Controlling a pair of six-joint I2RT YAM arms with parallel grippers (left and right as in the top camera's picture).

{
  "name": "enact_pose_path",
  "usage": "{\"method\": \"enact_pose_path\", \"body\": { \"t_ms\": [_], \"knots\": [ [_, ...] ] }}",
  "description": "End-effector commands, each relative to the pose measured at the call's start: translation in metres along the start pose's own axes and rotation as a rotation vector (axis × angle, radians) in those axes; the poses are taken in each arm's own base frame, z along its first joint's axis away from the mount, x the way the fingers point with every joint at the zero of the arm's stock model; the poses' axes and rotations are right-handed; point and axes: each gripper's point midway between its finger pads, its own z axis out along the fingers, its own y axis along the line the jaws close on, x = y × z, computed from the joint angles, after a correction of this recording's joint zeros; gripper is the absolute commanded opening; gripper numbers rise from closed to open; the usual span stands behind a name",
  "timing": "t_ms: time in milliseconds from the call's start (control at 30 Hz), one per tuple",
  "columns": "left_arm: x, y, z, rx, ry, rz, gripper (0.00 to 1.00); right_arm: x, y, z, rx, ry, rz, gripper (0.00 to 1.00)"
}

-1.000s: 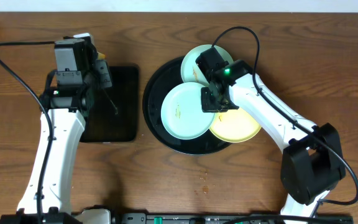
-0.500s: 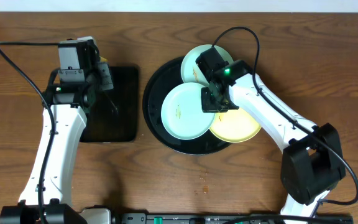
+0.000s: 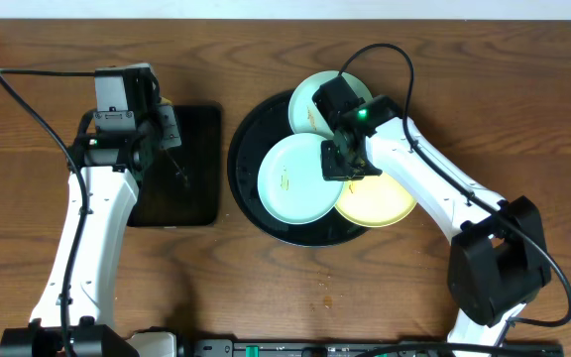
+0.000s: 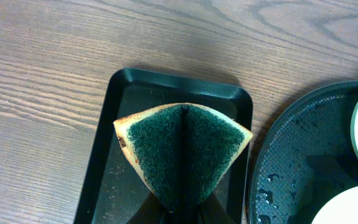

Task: Clean dirty plates on tray and stack at the side
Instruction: 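Carry the sponge with the left gripper over the held green plate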

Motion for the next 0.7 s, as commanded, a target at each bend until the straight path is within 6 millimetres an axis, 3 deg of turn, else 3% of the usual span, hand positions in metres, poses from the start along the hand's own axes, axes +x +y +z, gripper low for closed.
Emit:
{"method": "enact_pose_path", "body": {
  "t_ms": [0, 100, 233, 333, 467, 667],
  "knots": [
    [-0.006, 0.002, 0.0, -0.009, -0.025, -0.013, 0.08, 0.002, 0.002, -0.001, -0.006, 0.002, -0.011, 0.01],
    [-0.016, 0.005, 0.007, -0.024, -0.061, -0.016, 0.08, 0.004, 0.004, -0.001, -0.013, 0.01, -0.012, 0.01],
    [0.004, 0.001, 0.002, -0.003, 0.017, -0.072, 0.07, 0.009, 0.009, -0.001, -0.047, 0.036, -0.011, 0.01],
    [0.004, 0.002, 0.007, -0.006, 0.013, -0.079, 0.07, 0.008, 0.009, -0.001, -0.047, 0.034, 0.0, 0.01],
    [0.017, 0.003, 0.007, -0.016, 0.069, -0.126, 0.07, 0.006, 0.01, -0.001, -0.052, 0.026, 0.003, 0.01],
    [0.017, 0.017, 0.011, -0.093, 0.063, -0.123, 0.07, 0.005, 0.01, -0.002, -0.053, 0.022, 0.004, 0.01]
  ]
}}
